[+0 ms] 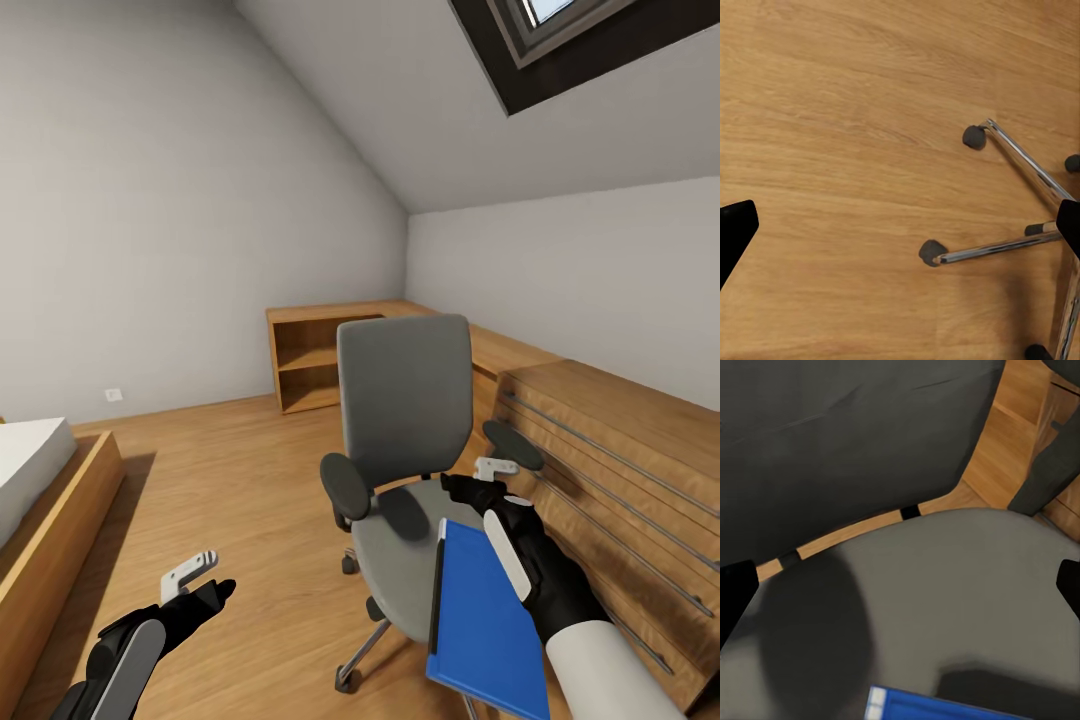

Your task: In the bedroom, organize the workspace by keeping the computer under the desk, ensuring the monitor is on the desk, placing the keyboard on the desk next to the monitor, placing the mouse on the desk next to the keyboard, moving the folder from the swivel chair onto the desk next to the mouse, stacking the notebook on top of the folder with the pen on top of the notebook, and positioning the swivel chair next to the desk.

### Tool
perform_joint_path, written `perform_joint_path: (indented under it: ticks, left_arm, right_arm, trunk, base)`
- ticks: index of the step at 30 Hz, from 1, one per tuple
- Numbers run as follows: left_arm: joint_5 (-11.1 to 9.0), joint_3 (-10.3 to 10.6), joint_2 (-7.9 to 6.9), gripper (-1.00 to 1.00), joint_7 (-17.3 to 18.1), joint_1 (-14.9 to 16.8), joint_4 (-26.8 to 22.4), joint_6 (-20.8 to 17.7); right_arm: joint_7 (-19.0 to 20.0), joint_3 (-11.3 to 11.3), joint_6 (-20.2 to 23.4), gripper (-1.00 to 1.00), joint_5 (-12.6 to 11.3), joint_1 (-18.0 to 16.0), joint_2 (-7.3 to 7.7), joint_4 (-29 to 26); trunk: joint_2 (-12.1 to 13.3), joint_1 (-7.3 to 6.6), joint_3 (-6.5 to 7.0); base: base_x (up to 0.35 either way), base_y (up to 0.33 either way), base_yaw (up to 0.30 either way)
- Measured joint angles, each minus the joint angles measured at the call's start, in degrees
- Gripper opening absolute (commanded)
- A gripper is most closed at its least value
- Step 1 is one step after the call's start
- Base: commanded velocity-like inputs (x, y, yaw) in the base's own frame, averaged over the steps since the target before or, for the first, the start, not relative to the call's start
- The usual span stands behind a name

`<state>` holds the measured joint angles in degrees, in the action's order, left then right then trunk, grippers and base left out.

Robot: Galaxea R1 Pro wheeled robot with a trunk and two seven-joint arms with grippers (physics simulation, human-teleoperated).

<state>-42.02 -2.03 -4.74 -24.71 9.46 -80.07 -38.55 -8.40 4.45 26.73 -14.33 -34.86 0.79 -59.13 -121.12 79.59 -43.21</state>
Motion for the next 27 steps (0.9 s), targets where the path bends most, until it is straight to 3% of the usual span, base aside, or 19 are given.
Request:
perform_joint_path:
  ticks: [11, 15, 27]
  left_arm:
    - [0.0, 0.0, 0.00, 1.00, 0.1, 0.0, 0.0, 0.0]
    - [-0.1, 0.0, 0.01, 1.00, 0.1, 0.0, 0.0, -0.1]
    - [0.0, 0.1, 0.09, 1.00, 0.1, 0.0, 0.0, 0.0]
  right_arm:
    - [0.0, -0.1, 0.2, 1.00, -1.6, 0.0, 0.07, -2.2]
    - [0.0, -0.2, 0.3, 1.00, -1.9, 0.1, 0.18, -2.2]
    - [0.0, -0.2, 0.3, 1.00, -1.9, 0.3, 0.21, -2.2]
  trunk:
    - [0.0, 0.00, 0.00]
    - [0.0, 0.00, 0.02]
    - [0.0, 0.01, 0.69]
  base:
    - [0.000, 0.020, 0.000]
    - [0.000, 0.302, -0.031]
    - [-0.016, 0.291, -0.209]
